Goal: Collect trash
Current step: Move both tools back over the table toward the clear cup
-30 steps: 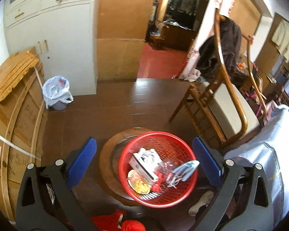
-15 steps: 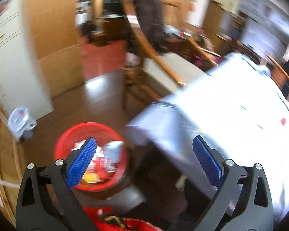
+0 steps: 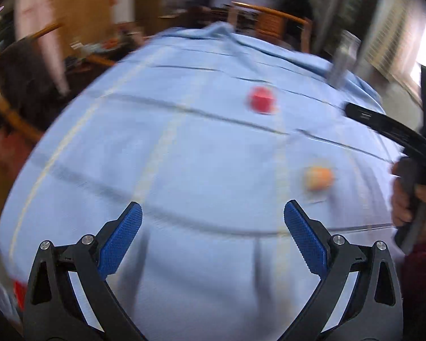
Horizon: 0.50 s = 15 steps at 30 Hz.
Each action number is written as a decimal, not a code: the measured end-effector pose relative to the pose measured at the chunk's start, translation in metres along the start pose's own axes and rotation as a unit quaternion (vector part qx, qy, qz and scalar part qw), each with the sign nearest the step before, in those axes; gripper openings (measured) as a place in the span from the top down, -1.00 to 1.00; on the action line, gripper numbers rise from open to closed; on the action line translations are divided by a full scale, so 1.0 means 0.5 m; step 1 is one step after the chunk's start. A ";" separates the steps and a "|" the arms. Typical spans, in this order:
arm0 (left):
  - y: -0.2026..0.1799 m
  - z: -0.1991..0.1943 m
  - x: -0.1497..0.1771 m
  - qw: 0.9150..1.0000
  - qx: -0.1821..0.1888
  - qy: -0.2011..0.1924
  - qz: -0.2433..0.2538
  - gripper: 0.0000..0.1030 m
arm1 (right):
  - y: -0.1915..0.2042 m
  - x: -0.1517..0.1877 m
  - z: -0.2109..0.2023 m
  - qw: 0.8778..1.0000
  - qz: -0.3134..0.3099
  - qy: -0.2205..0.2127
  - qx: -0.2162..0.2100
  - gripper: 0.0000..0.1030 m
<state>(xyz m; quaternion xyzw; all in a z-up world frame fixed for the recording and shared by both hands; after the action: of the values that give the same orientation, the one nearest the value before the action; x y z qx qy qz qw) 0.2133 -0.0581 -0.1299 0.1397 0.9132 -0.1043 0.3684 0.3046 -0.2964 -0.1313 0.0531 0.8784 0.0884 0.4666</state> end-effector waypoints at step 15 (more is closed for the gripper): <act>-0.161 0.195 -0.013 0.993 0.008 0.076 0.093 -0.87 | -0.089 0.002 0.004 0.996 0.082 0.009 0.016 -0.80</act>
<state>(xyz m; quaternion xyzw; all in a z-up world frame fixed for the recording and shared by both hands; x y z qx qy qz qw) 0.2541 -0.1633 -0.1873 0.2343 0.9209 -0.0660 0.3046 0.3054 -0.3393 -0.1423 0.1316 0.8767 0.1131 0.4486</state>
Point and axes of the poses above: each gripper's, at about its wrist camera, not at the fingertips, and z roughly the way its jaws point, y to its left, x to its underside, the point moved 10 cm from there along z, roughly the way its jaws point, and after that the axes turned 6 degrees about -y, right-handed, at the moved point
